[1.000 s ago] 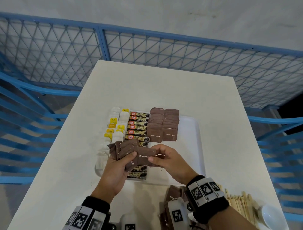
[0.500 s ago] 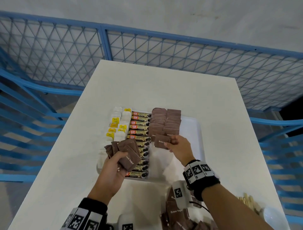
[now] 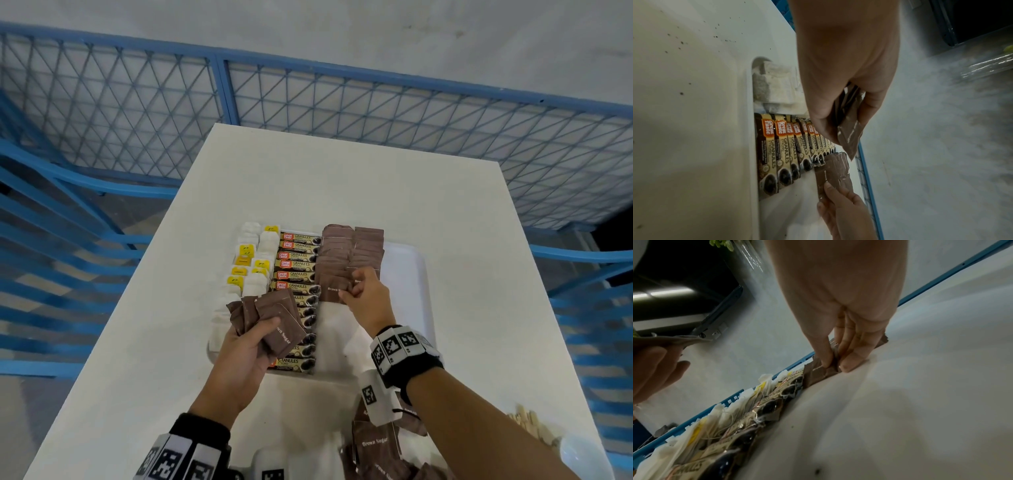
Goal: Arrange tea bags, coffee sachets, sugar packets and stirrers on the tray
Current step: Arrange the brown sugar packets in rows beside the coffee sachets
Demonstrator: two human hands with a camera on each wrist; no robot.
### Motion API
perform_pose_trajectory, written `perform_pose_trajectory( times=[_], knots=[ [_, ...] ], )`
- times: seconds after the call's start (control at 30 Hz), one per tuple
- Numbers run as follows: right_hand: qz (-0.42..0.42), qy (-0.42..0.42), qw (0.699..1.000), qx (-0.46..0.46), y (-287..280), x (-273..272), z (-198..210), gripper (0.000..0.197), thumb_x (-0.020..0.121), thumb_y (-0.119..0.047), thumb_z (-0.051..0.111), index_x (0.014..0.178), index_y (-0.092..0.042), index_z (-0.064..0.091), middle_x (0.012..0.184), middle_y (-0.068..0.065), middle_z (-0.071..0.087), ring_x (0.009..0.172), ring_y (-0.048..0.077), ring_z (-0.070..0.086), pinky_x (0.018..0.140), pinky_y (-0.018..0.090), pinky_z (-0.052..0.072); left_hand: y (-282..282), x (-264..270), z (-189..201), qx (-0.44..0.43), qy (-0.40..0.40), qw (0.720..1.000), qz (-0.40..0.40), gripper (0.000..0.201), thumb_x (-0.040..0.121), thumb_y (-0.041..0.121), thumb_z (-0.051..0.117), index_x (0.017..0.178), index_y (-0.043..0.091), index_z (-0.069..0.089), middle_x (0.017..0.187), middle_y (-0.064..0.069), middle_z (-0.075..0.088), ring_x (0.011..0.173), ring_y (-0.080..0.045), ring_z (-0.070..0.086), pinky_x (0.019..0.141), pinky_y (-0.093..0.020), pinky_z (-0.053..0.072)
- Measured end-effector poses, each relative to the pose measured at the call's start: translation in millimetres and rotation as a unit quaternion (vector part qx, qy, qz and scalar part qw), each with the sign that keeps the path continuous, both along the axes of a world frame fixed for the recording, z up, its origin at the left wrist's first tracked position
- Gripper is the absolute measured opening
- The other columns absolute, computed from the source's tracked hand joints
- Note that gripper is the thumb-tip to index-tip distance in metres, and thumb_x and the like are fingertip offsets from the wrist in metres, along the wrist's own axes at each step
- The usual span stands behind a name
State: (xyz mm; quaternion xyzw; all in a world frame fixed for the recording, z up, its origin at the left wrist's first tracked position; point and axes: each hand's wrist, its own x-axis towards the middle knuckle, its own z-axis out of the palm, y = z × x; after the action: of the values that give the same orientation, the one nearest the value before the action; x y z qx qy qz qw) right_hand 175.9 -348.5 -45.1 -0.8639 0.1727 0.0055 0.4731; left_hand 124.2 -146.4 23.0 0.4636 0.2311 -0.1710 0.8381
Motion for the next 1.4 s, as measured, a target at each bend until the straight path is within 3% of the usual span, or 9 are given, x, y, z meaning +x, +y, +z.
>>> perform_pose_trajectory(
  times=[0.23,0.37,0.43,0.6,0.73,0.97,1.13,1.27,1.4],
  knots=[
    [-0.001,0.002,0.999,-0.046,3,1,5,0.041,0.08,-0.014,0.07,0.115,-0.006,0.049,0.082,0.003,0.051,0.079,0.013,0.048,0.071,0.018,0.036,-1,3,-1,0.003,-0.014,1.0,-0.018,0.027,0.088,-0.006,0.049,0.101,0.013,0.062,0.079,0.0,0.074,0.072,-0.012,0.071,0.052,-0.026,0.055],
    [0.009,-0.043,0.997,-0.063,10,-6,20,0.027,0.084,-0.021,0.065,0.106,-0.01,0.053,0.091,0.005,0.052,0.073,0.002,0.044,0.063,0.006,0.036,-4,6,-2,0.004,-0.018,1.0,-0.019,0.029,0.088,-0.007,0.051,0.104,0.013,0.062,0.085,-0.001,0.074,0.081,-0.016,0.069,0.057,-0.028,0.056],
    [0.037,-0.042,0.998,-0.037,18,-14,33,0.019,0.089,-0.027,0.06,0.096,-0.01,0.057,0.086,0.002,0.056,0.072,0.006,0.048,0.062,0.006,0.037,-6,6,-2,0.007,-0.021,1.0,-0.018,0.03,0.087,-0.007,0.051,0.103,0.014,0.062,0.085,-0.001,0.074,0.08,-0.015,0.07,0.058,-0.028,0.057],
    [0.144,0.051,0.979,0.137,40,-47,57,0.044,0.085,-0.052,0.05,0.085,-0.009,0.06,0.076,0.002,0.061,0.068,0.011,0.053,0.065,0.024,0.045,-12,8,-2,0.025,-0.028,0.999,-0.019,0.029,0.085,-0.004,0.056,0.107,0.013,0.063,0.09,-0.005,0.072,0.082,-0.017,0.07,0.06,-0.027,0.057],
    [0.161,0.081,0.957,0.228,42,-54,53,0.02,0.081,-0.024,0.071,0.085,-0.01,0.058,0.079,0.004,0.059,0.069,0.012,0.054,0.061,0.022,0.047,-15,9,-1,0.03,-0.027,0.999,-0.015,0.019,0.087,0.001,0.056,0.1,0.012,0.064,0.08,-0.005,0.072,0.075,-0.018,0.069,0.057,-0.024,0.056],
    [0.092,0.09,0.921,0.369,28,-53,53,0.013,0.084,-0.001,0.064,0.093,-0.005,0.056,0.084,0.008,0.064,0.066,0.013,0.065,0.061,0.022,0.054,-16,8,-2,0.015,-0.009,1.0,-0.018,0.018,0.091,0.003,0.053,0.099,0.015,0.063,0.077,-0.002,0.074,0.068,-0.013,0.071,0.06,-0.025,0.058],
    [0.002,0.058,0.94,0.335,-5,-46,42,0.019,0.085,-0.001,0.061,0.104,-0.003,0.063,0.085,0.005,0.066,0.071,0.014,0.061,0.065,0.02,0.053,-14,5,-2,0.002,0.003,1.0,-0.009,0.021,0.09,0.001,0.052,0.095,0.018,0.063,0.078,0.001,0.074,0.075,-0.014,0.07,0.06,-0.027,0.059],
    [-0.074,0.054,0.969,0.229,-35,-34,28,0.01,0.085,-0.002,0.063,0.085,-0.012,0.065,0.08,0.006,0.064,0.068,0.014,0.058,0.063,0.02,0.052,-13,4,0,-0.001,0.014,1.0,-0.019,0.023,0.089,-0.003,0.051,0.101,0.013,0.063,0.084,-0.006,0.073,0.075,-0.016,0.071,0.061,-0.027,0.059],
    [-0.091,0.062,0.987,0.119,-53,-23,9,0.009,0.082,-0.01,0.069,0.086,-0.013,0.062,0.082,0.006,0.064,0.071,0.017,0.058,0.063,0.021,0.045,-13,2,0,-0.01,0.028,0.999,-0.015,0.025,0.088,-0.006,0.046,0.101,0.01,0.061,0.088,-0.01,0.072,0.088,-0.027,0.065,0.07,-0.032,0.06]
  ],
)
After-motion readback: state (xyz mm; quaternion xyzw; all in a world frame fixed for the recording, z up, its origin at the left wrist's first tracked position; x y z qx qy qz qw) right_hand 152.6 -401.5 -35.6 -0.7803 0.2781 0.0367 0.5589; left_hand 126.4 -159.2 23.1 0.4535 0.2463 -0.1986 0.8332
